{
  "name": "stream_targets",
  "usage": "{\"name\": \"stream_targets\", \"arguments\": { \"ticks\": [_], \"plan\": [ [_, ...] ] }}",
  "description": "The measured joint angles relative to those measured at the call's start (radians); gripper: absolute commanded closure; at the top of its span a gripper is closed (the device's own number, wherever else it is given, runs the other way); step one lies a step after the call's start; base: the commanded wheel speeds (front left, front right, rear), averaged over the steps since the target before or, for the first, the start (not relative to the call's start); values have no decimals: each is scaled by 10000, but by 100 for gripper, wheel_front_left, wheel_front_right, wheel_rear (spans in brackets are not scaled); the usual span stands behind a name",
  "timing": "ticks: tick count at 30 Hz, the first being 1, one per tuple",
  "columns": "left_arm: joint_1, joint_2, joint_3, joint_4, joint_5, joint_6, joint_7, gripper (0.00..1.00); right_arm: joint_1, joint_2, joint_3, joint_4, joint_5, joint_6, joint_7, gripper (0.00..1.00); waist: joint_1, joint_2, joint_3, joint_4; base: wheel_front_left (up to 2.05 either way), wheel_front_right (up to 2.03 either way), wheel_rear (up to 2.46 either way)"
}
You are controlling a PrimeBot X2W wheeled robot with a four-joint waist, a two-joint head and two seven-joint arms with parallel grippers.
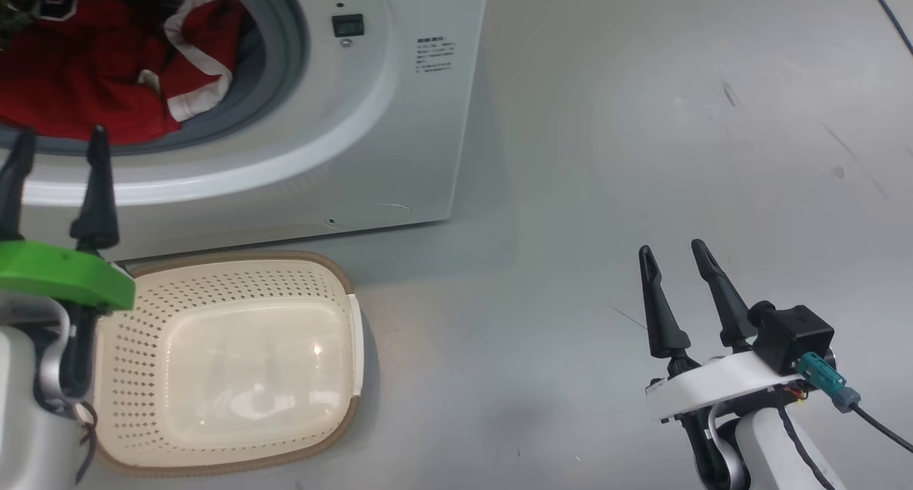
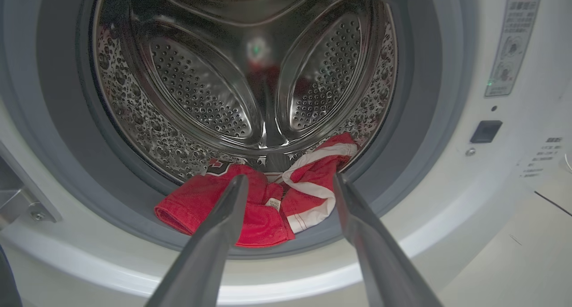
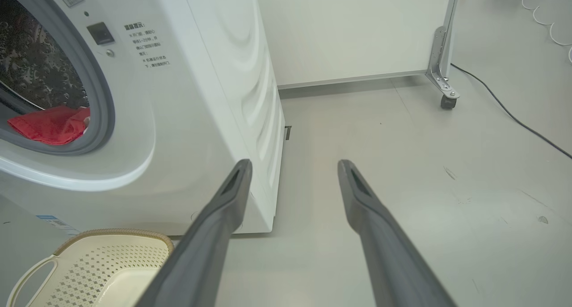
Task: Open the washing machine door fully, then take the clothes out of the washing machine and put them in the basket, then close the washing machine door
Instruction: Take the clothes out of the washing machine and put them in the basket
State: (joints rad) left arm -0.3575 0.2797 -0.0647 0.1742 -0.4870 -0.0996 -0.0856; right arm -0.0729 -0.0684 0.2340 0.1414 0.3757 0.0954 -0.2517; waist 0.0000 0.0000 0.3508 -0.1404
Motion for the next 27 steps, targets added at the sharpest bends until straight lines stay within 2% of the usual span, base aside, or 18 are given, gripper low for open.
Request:
{"name": "stream_targets", "arguments": {
  "ticks": [3, 13, 21, 27],
  "plan": [
    [-518, 199, 198, 96, -314, 35, 420, 0, -249, 67, 71, 10, 2, 0, 0, 0, 0, 0, 319, -367, 0, 0, 0],
    [-2185, 360, 351, 1262, -1116, 157, 2288, 0, -650, 136, 261, 263, 105, 2, -2, 0, 0, 0, 1194, -1646, 0, 0, 0],
    [-3202, 596, 579, 2247, -1325, 658, 3480, 0, -726, 211, 362, 341, 113, 2, -2, 0, 0, 0, 1604, -2224, 0, 0, 0],
    [-3973, 986, 566, 2752, -1267, 775, 3994, 0, -874, 236, 385, 322, 127, 2, -2, 0, 0, 0, 1847, -2476, 0, 0, 0]
  ]
}}
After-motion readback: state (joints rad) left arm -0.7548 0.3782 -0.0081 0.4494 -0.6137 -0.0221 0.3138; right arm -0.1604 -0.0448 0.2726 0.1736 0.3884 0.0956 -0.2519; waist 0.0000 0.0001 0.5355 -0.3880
